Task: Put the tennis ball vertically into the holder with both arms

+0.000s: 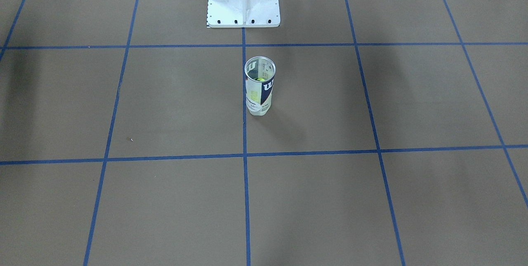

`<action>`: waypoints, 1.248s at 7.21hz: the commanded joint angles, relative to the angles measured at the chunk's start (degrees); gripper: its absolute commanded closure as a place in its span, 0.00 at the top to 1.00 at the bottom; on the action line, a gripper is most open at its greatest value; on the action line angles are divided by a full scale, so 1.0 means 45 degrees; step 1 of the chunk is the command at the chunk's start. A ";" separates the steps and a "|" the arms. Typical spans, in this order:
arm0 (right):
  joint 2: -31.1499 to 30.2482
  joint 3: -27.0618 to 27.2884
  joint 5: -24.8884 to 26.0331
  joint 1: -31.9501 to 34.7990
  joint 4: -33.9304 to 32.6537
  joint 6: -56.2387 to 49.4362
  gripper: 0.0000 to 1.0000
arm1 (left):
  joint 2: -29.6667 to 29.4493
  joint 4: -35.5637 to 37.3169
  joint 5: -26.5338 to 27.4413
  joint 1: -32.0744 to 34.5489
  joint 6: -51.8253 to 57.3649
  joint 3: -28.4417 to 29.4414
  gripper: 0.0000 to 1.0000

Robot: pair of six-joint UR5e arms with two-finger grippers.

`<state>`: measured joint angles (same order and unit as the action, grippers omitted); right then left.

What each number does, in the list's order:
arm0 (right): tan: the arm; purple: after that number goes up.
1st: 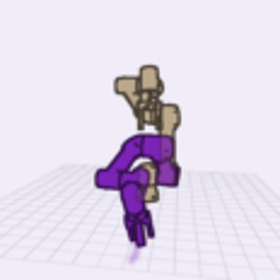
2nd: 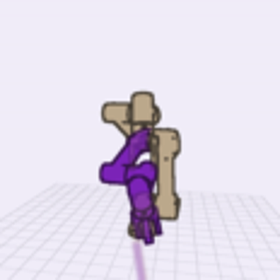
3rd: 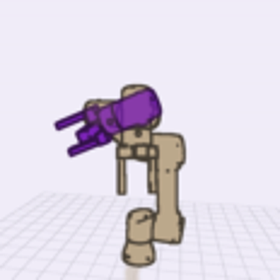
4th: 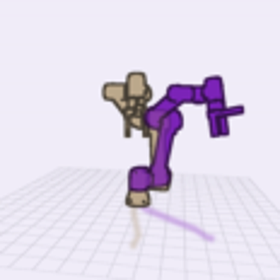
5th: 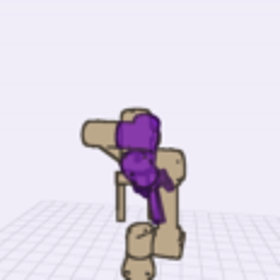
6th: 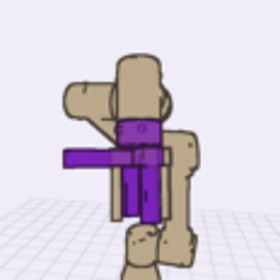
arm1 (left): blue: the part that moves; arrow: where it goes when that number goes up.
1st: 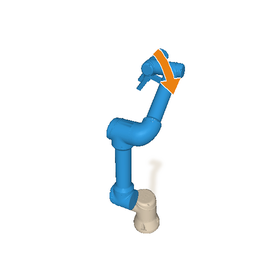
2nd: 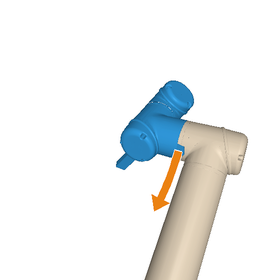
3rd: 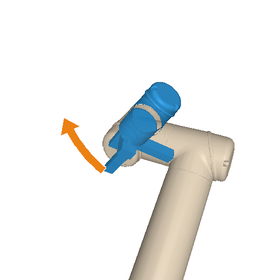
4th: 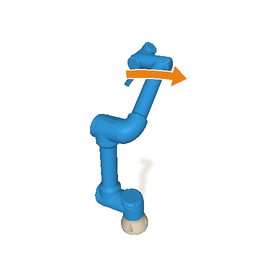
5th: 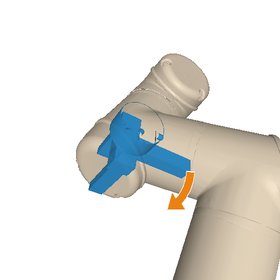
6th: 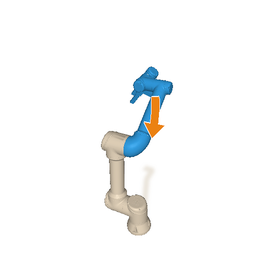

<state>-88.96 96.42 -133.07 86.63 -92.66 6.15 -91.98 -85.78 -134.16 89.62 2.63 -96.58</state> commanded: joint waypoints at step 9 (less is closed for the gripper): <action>-0.0152 -0.0665 -0.0645 0.1022 0.0200 -0.0937 0.99 | -0.0127 -0.0019 -0.0128 0.0339 0.0177 0.0701 1.00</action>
<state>-89.53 92.74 -136.63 90.51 -91.77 2.10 -92.49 -85.83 -134.74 91.16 3.37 -93.38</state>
